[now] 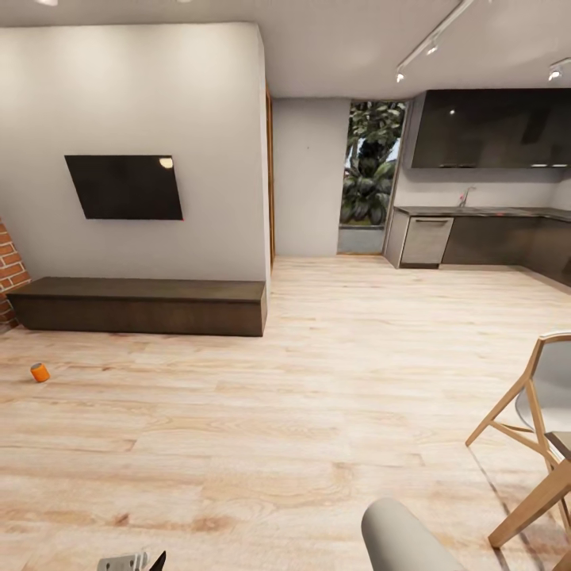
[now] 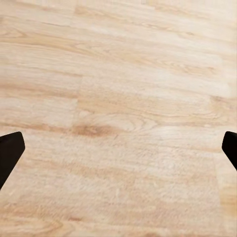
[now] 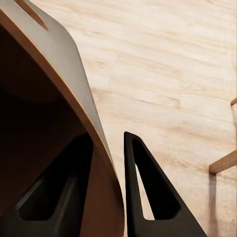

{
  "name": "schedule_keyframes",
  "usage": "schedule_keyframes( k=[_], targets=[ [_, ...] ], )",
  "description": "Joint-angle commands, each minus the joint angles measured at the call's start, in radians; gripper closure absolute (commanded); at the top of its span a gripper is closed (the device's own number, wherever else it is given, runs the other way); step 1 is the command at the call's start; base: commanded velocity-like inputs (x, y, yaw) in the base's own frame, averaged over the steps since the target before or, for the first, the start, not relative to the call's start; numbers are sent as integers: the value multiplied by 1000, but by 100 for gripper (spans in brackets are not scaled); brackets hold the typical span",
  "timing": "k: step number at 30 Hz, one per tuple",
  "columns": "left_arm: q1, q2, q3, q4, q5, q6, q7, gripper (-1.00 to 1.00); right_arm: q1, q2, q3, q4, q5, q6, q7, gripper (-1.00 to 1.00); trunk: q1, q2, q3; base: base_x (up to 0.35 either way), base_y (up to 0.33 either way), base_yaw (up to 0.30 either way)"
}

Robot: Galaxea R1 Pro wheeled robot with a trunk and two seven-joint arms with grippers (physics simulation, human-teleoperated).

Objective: Put the three can of soda from the living room inside the tash can in the kitchen.

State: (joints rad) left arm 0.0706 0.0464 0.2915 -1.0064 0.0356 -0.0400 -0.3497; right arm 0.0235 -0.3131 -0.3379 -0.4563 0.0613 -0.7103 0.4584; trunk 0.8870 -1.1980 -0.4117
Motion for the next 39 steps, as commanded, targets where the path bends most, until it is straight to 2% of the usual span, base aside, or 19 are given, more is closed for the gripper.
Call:
schedule_keyframes(
  k=[1,29,39],
  targets=[
    [0,0,0,0,1,-1,0,-100,0,0,-4,0,-9,-1,3,100,0,0,0,0,0,0],
    [2,-2,0,0,3,-20,1,-100,-2,18,-4,6,-11,2,-16,100,0,0,0,0,0,0],
    [1,-2,0,0,2,-20,1,-100,-2,28,-4,0,-40,3,-17,100,0,0,-1,0,0,33]
  ],
)
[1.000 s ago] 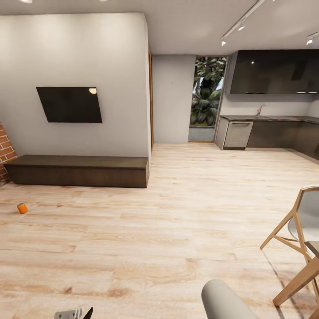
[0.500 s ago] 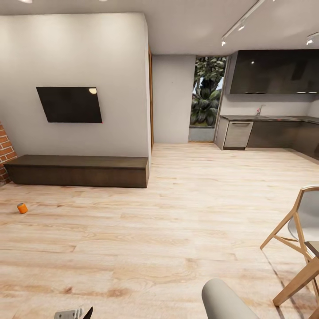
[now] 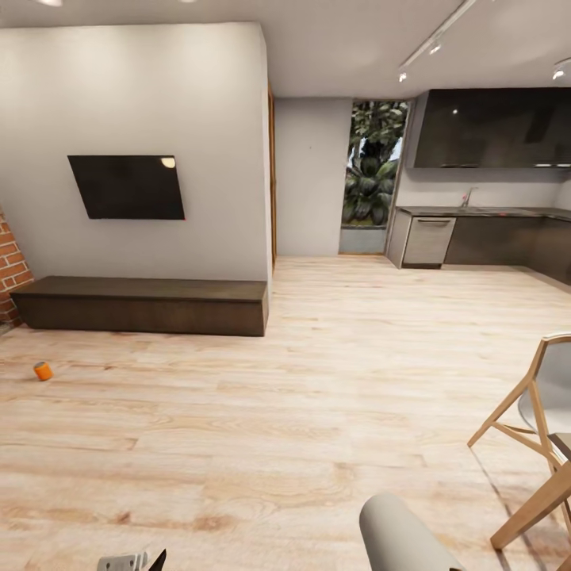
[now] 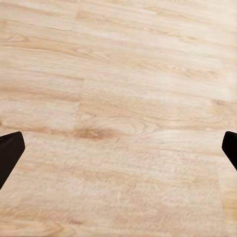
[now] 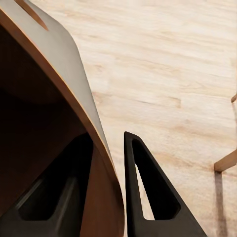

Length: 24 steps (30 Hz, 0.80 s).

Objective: Put the three can of soda from the living room inside the tash can in the kitchen.

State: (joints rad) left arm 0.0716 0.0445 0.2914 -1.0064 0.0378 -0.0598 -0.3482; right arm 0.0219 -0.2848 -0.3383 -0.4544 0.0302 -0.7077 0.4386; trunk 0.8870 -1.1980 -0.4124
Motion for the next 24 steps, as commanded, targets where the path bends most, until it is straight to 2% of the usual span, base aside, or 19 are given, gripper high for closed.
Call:
schedule_keyframes(
  k=[1,24],
  targets=[
    [0,0,0,0,0,0,0,-100,0,1,-4,-2,-10,0,3,100,0,0,0,0,0,138],
    [0,0,0,0,-2,0,0,-100,0,6,-2,3,-13,1,3,100,0,0,-9,0,0,211]
  ],
)
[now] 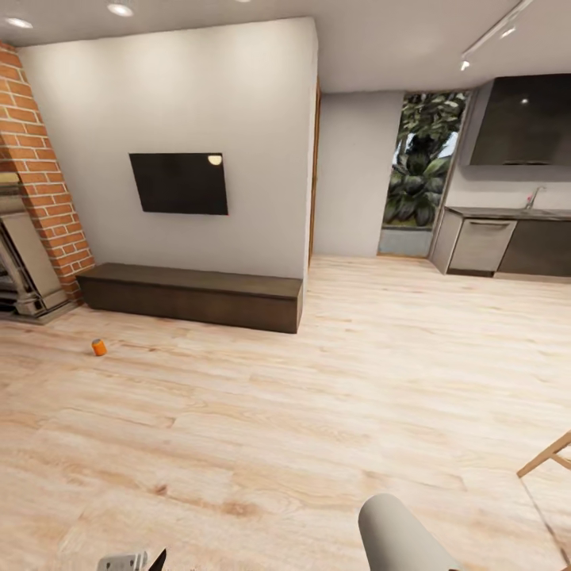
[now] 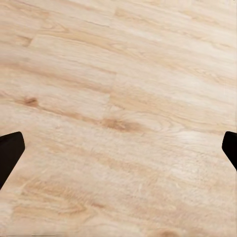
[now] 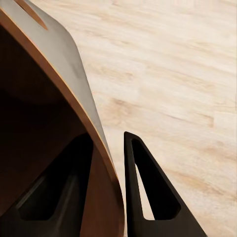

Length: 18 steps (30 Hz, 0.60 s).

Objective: Put the three can of soda from the living room inside the tash can in the kitchen.

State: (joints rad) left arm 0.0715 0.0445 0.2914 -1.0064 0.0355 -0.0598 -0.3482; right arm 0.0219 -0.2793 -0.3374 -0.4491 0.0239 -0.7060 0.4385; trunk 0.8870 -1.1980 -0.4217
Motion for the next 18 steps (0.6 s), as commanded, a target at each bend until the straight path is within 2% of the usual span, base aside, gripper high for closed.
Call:
schedule_keyframes(
  k=[1,18],
  targets=[
    [0,0,0,0,0,0,0,-100,0,0,-3,-2,-7,0,3,100,0,0,0,0,0,232],
    [-1,0,0,0,0,0,0,-100,0,3,-3,0,-7,0,3,100,0,0,0,0,0,233]
  ],
)
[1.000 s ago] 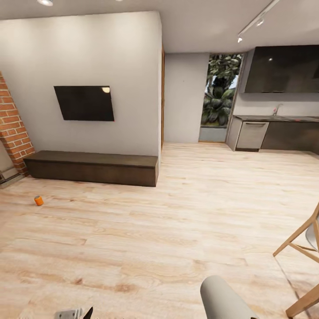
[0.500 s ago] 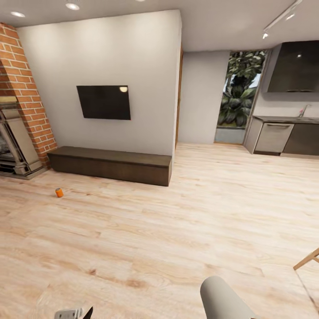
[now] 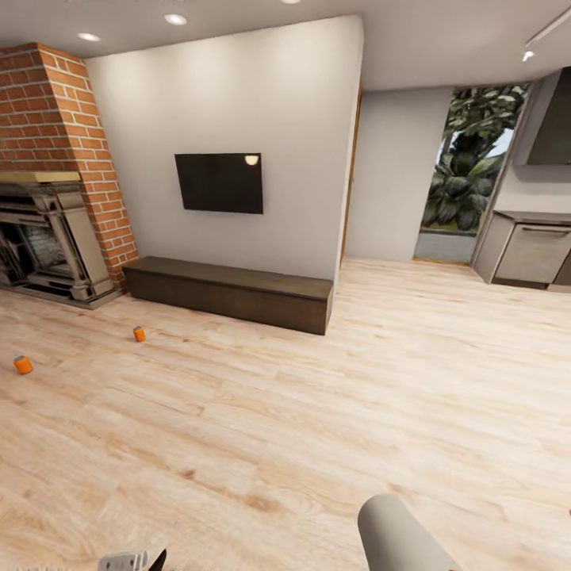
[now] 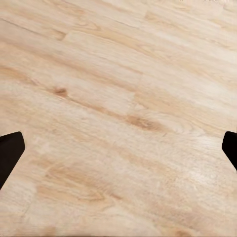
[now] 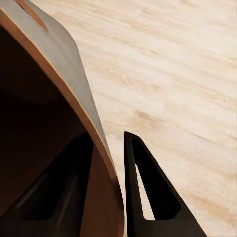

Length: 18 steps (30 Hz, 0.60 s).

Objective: Put the three can of soda from the living room inside the tash can in the kitchen.

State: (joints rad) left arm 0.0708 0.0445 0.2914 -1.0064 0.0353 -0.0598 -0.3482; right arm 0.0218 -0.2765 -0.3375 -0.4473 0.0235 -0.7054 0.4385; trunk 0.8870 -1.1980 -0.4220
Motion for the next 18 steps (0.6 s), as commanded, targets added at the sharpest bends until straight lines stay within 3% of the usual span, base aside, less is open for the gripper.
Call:
schedule_keyframes(
  k=[1,18],
  targets=[
    [0,0,0,0,0,0,0,-100,0,0,-3,-2,-7,0,3,100,0,0,0,0,0,233],
    [0,0,0,1,0,0,0,-100,0,4,-3,-1,-7,0,3,100,0,0,0,0,0,231]
  ],
)
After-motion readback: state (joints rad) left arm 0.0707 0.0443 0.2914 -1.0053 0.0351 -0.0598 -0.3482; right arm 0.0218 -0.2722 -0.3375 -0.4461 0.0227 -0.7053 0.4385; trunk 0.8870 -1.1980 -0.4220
